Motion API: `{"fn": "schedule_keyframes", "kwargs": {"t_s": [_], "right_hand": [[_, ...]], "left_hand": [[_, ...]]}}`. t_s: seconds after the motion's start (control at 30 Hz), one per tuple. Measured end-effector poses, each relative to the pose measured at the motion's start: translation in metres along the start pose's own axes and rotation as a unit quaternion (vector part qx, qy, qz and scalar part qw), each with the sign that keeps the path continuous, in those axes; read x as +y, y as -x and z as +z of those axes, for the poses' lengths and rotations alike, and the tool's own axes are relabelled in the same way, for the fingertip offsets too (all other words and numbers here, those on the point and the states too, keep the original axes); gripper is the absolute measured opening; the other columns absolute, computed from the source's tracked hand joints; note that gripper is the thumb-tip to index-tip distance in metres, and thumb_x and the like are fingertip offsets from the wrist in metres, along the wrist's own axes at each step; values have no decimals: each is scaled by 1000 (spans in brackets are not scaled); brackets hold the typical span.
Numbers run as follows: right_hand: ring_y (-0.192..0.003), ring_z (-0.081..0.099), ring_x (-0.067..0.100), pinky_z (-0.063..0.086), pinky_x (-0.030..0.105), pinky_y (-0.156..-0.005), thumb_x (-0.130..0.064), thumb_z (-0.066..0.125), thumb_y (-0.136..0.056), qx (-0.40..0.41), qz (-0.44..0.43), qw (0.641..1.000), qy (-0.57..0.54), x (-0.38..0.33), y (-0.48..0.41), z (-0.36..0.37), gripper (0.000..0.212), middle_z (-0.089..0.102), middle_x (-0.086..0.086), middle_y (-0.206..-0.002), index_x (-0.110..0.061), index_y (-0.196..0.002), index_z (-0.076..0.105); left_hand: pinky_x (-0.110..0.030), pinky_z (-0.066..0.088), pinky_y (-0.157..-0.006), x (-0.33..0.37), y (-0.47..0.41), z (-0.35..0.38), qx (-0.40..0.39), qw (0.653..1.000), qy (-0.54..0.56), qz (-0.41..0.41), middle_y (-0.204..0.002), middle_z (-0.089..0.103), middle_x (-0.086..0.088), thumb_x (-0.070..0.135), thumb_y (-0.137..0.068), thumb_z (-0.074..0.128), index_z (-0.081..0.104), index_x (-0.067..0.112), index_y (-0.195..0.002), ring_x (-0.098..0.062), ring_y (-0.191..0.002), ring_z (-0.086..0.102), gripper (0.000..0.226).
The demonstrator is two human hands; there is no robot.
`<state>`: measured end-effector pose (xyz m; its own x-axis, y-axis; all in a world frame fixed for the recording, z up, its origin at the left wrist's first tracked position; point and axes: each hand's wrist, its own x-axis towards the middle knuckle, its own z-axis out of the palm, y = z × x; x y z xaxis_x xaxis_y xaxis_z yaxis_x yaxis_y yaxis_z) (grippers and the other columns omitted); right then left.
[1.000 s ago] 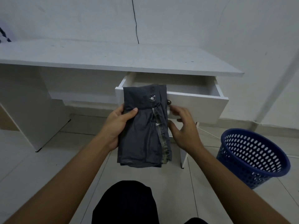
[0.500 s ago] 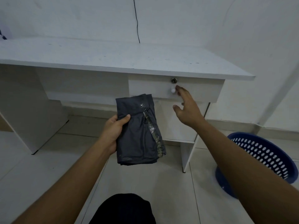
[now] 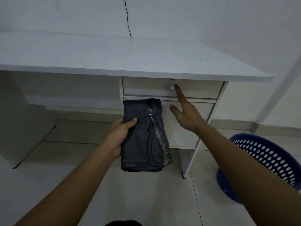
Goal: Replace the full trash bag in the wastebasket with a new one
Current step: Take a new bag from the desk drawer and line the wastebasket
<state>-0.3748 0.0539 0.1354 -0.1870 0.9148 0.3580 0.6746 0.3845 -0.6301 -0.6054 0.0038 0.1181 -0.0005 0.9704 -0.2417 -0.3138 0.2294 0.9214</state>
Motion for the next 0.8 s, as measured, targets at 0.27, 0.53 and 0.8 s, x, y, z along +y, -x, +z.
{"fn": "schedule_keyframes", "kwargs": {"t_s": [0.27,0.53,0.8], "right_hand": [[-128,43,3,40,33,-110,-25,53,-99,65,36,996,-49,32,48,12,45,48,-8,-140,-10,-141,46],[-116,62,20,55,38,-93,-51,66,-83,-232,410,819,-328,-47,124,-87,86,57,3,-136,-25,-152,21],[-107,68,29,56,42,-92,-12,59,-96,-17,472,768,-433,-177,182,-251,30,71,15,-116,-12,-126,58]], "left_hand": [[-31,61,-69,-25,-22,21,-19,993,-40,-114,-109,73,-11,20,-90,66,64,11,-120,-25,-93,71,32],[-38,59,-79,32,48,91,-31,966,-43,-254,-112,72,-13,27,-88,67,64,9,-121,-29,-100,70,37],[-47,49,-100,153,183,187,-118,944,-66,-301,-119,70,-5,40,-80,72,61,16,-125,-26,-112,65,52]]}}
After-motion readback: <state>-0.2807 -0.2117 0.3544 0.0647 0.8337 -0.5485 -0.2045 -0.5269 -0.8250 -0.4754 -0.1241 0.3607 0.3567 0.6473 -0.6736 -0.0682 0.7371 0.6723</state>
